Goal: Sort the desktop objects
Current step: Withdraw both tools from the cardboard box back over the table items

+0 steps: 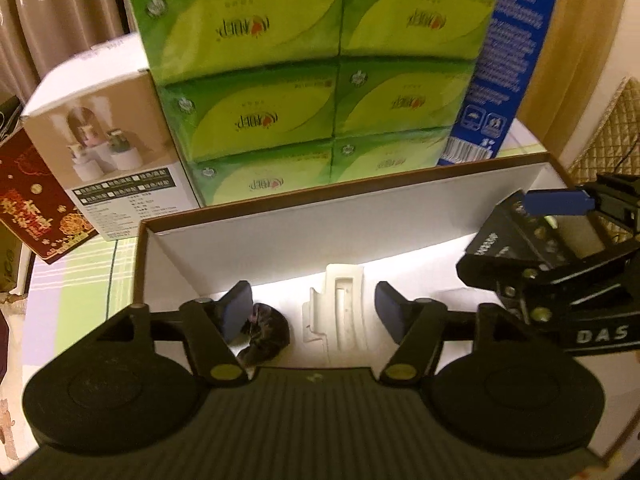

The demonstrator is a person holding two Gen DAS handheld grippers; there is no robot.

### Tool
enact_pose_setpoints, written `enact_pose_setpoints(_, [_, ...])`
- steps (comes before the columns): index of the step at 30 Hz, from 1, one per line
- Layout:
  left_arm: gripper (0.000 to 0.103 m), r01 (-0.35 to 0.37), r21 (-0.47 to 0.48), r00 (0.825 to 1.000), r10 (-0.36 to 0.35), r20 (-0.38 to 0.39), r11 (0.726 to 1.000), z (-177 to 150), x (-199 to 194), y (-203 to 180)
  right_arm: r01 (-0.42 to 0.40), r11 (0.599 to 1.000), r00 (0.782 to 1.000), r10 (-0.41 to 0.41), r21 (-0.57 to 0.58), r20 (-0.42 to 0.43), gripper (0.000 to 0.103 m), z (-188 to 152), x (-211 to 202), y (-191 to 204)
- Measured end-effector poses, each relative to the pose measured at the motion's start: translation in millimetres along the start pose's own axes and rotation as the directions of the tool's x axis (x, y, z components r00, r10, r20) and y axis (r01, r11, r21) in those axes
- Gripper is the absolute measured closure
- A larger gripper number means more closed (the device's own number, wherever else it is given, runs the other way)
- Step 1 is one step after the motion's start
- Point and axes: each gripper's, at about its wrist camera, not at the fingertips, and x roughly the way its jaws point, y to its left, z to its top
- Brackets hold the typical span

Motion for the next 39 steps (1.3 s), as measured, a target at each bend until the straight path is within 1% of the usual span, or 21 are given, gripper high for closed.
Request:
enact_pose_setpoints(3, [0.035, -0.005, 0.022, 1.0, 0.004, 0.02, 1.0, -4, -20, -1, -0.008, 1.0, 1.0, 0.007, 0.017, 0.026, 0.008, -5, -20, 1])
enact_pose_setpoints(5, [0.029, -0.011, 0.029, 1.0, 0.01, 0.028, 1.0, -8, -31, -2, -0.004, 0.999, 1.0, 0.003, 0.032, 0.031, 0.007, -9, -32, 3])
enact_pose_setpoints(7, [0.027, -0.01, 0.018, 0.999, 0.009, 0.033, 1.0, -15, -44, -2, 0.001, 0.999, 0.999, -0.003, 0.051, 0.034, 0.007, -13, -43, 5])
enact_pose_setpoints(10, [0.027, 0.008, -0.008, 0.999, -0.008, 0.036, 1.0, -26, -63, -1, 0.01, 0.998, 0.999, -0.013, 0.065, 0.041, 0.006, -23, -62, 9])
enact_pose_setpoints(16, [0.026, -0.015, -0.039, 0.998, 0.017, 0.065, 0.999, -51, -108, -1, 0.02, 0.997, 0.997, -0.025, 0.08, 0.072, 0.005, -43, -103, 22])
enact_pose_setpoints(19, [0.024, -0.024, -0.062, 0.996, 0.029, 0.084, 0.998, -63, -132, 0, 0.017, 0.996, 0.996, -0.024, 0.084, 0.088, 0.005, -52, -122, 30])
enact_pose_setpoints(22, [0.022, -0.02, -0.084, 0.995, 0.028, 0.095, 0.996, -75, -150, -1, 0.03, 0.997, 0.994, -0.038, 0.078, 0.098, 0.004, -61, -138, 41])
enact_pose_setpoints(29, [0.021, -0.04, -0.069, 0.993, 0.047, 0.107, 0.997, -102, -180, -12, 0.042, 0.995, 0.992, -0.052, 0.086, 0.116, 0.003, -80, -170, 60])
enact_pose_setpoints(31, [0.019, -0.039, -0.075, 0.993, 0.047, 0.106, 0.996, -110, -187, -13, 0.052, 0.995, 0.992, -0.062, 0.089, 0.113, 0.002, -86, -176, 64])
enact_pose_setpoints(33, [0.019, -0.026, -0.081, 0.994, 0.034, 0.101, 0.996, -118, -194, -15, 0.057, 0.994, 0.992, -0.066, 0.09, 0.107, 0.002, -91, -182, 68])
enact_pose_setpoints(39, [0.019, -0.027, -0.081, 0.996, 0.033, 0.079, 0.996, -139, -205, -20, 0.063, 0.993, 0.994, -0.072, 0.103, 0.087, 0.002, -111, -197, 79])
